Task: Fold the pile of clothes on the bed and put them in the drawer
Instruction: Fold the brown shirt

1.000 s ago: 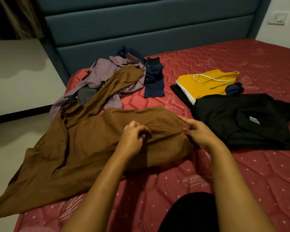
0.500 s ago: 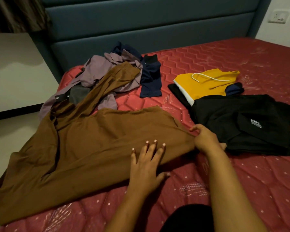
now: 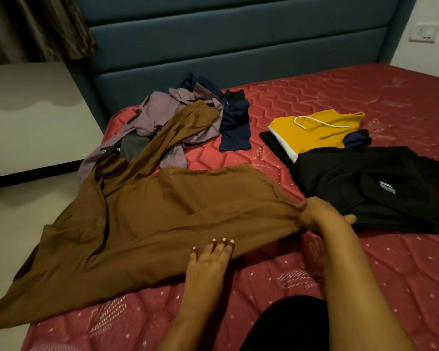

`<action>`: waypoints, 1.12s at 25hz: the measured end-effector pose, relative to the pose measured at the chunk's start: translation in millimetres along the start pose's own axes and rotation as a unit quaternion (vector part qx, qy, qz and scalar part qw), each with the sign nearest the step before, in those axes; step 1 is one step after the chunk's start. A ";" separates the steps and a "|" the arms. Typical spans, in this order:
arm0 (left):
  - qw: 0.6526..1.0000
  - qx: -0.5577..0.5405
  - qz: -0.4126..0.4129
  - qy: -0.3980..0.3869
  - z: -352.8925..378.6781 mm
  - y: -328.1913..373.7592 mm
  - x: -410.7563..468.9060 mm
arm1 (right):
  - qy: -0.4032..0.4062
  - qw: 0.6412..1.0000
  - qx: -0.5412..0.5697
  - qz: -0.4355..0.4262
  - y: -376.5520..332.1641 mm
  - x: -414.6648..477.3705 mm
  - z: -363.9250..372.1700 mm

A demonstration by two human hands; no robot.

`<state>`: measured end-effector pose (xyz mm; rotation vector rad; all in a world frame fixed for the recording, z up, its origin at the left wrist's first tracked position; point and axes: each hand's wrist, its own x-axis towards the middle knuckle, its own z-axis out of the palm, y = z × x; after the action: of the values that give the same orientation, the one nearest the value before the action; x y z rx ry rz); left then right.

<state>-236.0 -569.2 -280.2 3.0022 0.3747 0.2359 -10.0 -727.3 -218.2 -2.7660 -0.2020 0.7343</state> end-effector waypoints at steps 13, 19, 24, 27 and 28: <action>0.979 0.083 -0.187 0.014 -11.2 -77.9 -55.0 | -0.104 0.990 0.055 -0.074 -6.1 -25.6 20.0; 0.981 0.091 -0.170 0.015 -22.4 -101.1 -84.5 | -0.115 0.991 -0.026 -0.069 -0.7 -18.6 17.5; 0.976 0.093 -0.192 -0.041 -29.4 -74.2 -88.3 | -0.194 0.979 -0.050 -0.019 4.2 -22.7 23.1; 0.989 0.074 -0.128 -0.023 -27.7 -38.2 -65.4 | -0.108 0.990 0.040 -0.080 -7.5 -27.2 26.6; 0.991 0.065 -0.113 -0.035 -31.0 -25.9 -56.8 | -0.090 0.989 0.042 -0.105 -9.4 -27.2 26.7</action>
<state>-301.6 -555.9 -260.9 3.0470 0.7431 0.0897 -47.4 -717.8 -225.1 -2.5492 -0.4802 0.9130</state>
